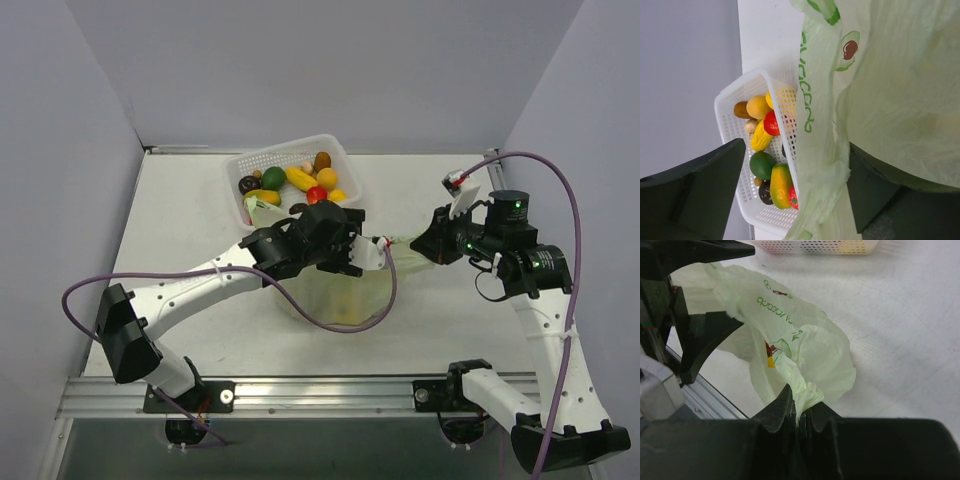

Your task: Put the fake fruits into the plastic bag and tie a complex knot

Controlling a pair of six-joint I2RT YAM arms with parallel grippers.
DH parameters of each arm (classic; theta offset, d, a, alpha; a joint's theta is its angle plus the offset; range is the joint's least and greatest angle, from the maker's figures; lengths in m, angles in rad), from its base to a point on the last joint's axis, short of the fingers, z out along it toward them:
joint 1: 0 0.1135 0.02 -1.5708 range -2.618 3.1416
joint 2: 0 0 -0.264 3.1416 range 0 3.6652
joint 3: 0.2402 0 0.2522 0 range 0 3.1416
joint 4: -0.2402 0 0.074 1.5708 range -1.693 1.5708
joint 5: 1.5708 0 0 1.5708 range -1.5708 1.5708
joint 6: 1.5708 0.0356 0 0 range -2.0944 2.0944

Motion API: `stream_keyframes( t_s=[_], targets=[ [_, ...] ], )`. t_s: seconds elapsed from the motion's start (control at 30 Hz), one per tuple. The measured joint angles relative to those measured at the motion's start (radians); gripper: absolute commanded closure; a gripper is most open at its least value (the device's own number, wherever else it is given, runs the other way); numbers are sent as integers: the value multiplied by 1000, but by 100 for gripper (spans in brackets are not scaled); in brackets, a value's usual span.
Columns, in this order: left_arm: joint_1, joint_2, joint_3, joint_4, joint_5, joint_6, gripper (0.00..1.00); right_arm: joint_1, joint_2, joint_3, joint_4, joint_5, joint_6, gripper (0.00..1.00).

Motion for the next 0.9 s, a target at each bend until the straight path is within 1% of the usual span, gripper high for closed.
stream_keyframes(
  t_s=[0.1,0.13,0.2,0.23,0.3,0.33,0.37,0.4,0.43,0.47,0.5,0.53,0.57,0.6,0.73,0.9],
  targets=[
    [38,18,8,-6,62,-33,30,0,0,-2,-6,-14,-15,100],
    [50,18,8,-12,91,-45,38,0,0,-2,-5,-19,-18,100],
    [74,19,8,-24,161,-78,46,0,0,-2,-5,-34,-24,100],
    [91,19,9,-31,204,-101,60,0,0,-2,-6,-42,-29,100],
    [122,26,13,-47,275,-144,75,0,0,-2,-5,-57,-39,100],
    [141,33,18,-56,315,-170,89,0,0,-2,-5,-64,-41,100],
    [158,43,24,-63,351,-200,95,0,0,-2,-5,-69,-44,100],
    [173,53,28,-67,387,-224,100,0,0,-2,-5,-71,-46,97],
    [186,63,30,-68,424,-250,100,0,0,-2,-5,-73,-48,67],
    [198,69,30,-69,457,-274,100,1,0,-2,-6,-74,-47,47],
    [206,75,30,-74,486,-298,100,1,-1,-2,-6,-73,-49,30],
    [214,79,30,-82,520,-325,100,0,-3,-2,-7,-69,-54,11],
    [219,81,30,-86,541,-341,100,0,-7,-1,-8,-62,-57,4],
    [224,81,27,-89,570,-364,100,0,-13,0,-9,-52,-70,0],
    [232,80,14,-92,649,-416,100,-38,-72,1,-14,-37,-129,0],
    [251,80,14,-96,708,-455,100,-154,-204,-12,-32,-124,-286,0]
  ],
)
